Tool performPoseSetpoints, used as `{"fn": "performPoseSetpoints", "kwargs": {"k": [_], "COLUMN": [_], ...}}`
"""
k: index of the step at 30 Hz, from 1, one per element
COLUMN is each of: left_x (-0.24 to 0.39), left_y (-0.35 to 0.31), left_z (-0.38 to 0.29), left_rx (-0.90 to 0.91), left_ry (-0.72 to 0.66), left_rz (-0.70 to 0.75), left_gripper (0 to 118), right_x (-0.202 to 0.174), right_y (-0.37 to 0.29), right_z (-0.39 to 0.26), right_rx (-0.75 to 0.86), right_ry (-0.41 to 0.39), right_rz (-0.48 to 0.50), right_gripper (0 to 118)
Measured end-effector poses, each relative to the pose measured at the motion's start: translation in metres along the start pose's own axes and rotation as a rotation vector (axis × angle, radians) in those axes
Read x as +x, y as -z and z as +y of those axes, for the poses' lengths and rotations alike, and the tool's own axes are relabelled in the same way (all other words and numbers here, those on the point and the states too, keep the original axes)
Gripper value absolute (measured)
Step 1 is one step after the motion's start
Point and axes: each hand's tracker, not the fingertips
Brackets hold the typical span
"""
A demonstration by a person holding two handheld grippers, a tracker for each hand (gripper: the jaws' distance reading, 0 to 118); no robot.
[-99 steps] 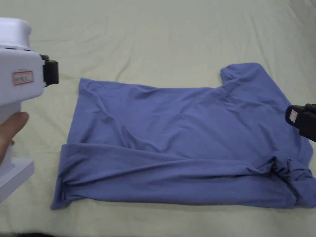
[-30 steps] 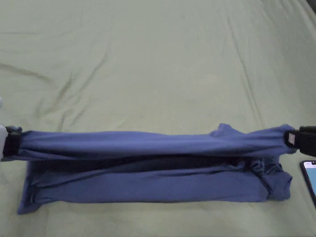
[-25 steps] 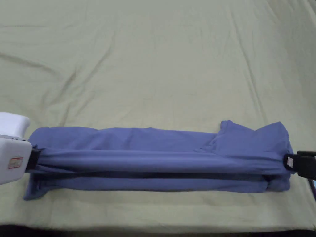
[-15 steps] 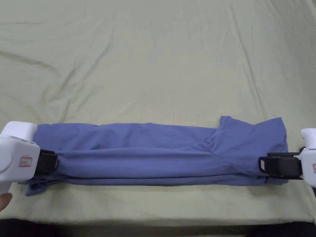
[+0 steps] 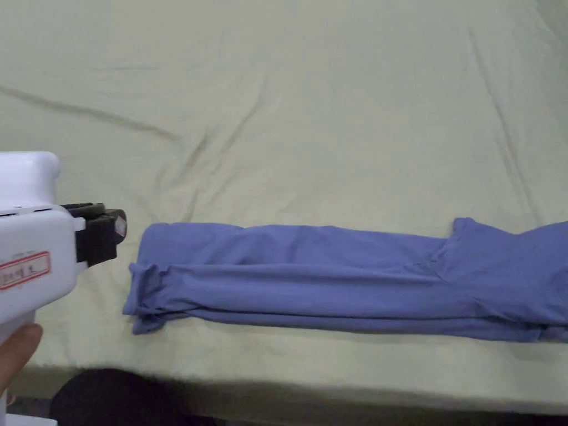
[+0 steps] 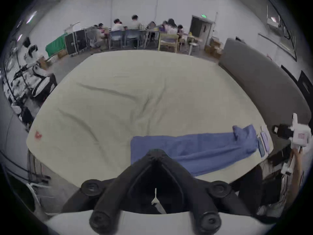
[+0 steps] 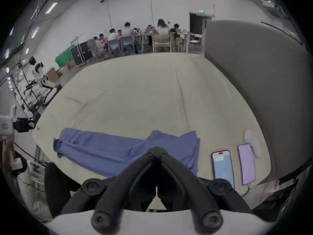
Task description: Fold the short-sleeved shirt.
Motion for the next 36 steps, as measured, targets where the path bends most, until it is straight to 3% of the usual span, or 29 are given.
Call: {"fn": "performPoseSetpoints", "kwargs": {"k": [2, 4, 7, 9, 10, 12, 14, 17, 20, 21, 22, 23, 24, 25, 27, 29, 33, 36], "left_x": [-0.017, -0.046, -0.101, -0.136, -0.152, -0.168, -0.177, -0.163, -0.108, -0.091, -0.083, -0.077, -0.076, -0.086, -0.101, -0.100, -0.131, -0.148], "left_y": [0.011, 0.032, 0.073, 0.105, 0.116, 0.136, 0.148, 0.181, 0.217, 0.215, 0.208, 0.207, 0.206, 0.207, 0.209, 0.197, 0.176, 0.149], "left_z": [0.000, -0.003, -0.020, -0.039, -0.047, -0.062, -0.069, -0.074, -0.081, -0.078, -0.069, -0.063, -0.060, -0.057, -0.057, -0.045, -0.037, -0.028], "left_rx": [0.031, -0.025, -0.086, -0.116, -0.134, -0.148, -0.165, -0.289, -0.376, -0.319, -0.286, -0.286, -0.302, -0.316, -0.371, -0.321, -0.264, -0.233], "left_ry": [-0.027, -0.175, -0.365, -0.575, -0.662, -0.708, -0.668, -0.696, -0.561, -0.524, -0.439, -0.371, -0.379, -0.428, -0.623, -0.487, -0.563, -0.450], "left_rz": [-0.023, -0.247, -0.463, -0.666, -0.705, -0.688, -0.604, -0.638, -0.650, -0.612, -0.580, -0.597, -0.594, -0.625, -0.689, -0.628, -0.675, -0.477], "left_gripper": [0, 0, 0, 0, 20, 92, 97, 97, 104, 107, 106, 95, 41, 7, 7, 7, 7, 7], "right_x": [-0.004, -0.008, -0.014, -0.023, -0.028, -0.040, -0.053, -0.066, -0.077, -0.078, -0.080, -0.081, -0.082, -0.083, -0.084, -0.083, -0.076, -0.069], "right_y": [0.001, 0.003, 0.009, 0.014, 0.017, 0.023, 0.029, 0.040, 0.051, 0.053, 0.055, 0.057, 0.058, 0.059, 0.060, 0.059, 0.059, 0.055], "right_z": [-0.002, -0.005, -0.006, -0.010, -0.010, -0.012, -0.012, -0.013, -0.008, -0.009, -0.007, -0.005, -0.003, -0.003, 0.000, 0.001, 0.003, 0.004], "right_rx": [0.011, 0.003, -0.018, -0.036, -0.048, -0.068, -0.092, -0.123, -0.144, -0.142, -0.142, -0.142, -0.140, -0.136, -0.135, -0.127, -0.117, -0.105], "right_ry": [-0.007, 0.009, 0.049, 0.048, 0.043, 0.023, 0.000, -0.018, -0.026, -0.027, -0.026, -0.025, -0.026, -0.028, -0.039, -0.039, -0.026, -0.024], "right_rz": [0.002, 0.034, 0.099, 0.125, 0.129, 0.135, 0.151, 0.182, 0.213, 0.221, 0.227, 0.239, 0.252, 0.262, 0.272, 0.271, 0.272, 0.268], "right_gripper": [2, 2, 2, 2, 2, 2, 2, 2, 2, 2, 2, 2, 2, 2, 2, 2, 2, 2]}}
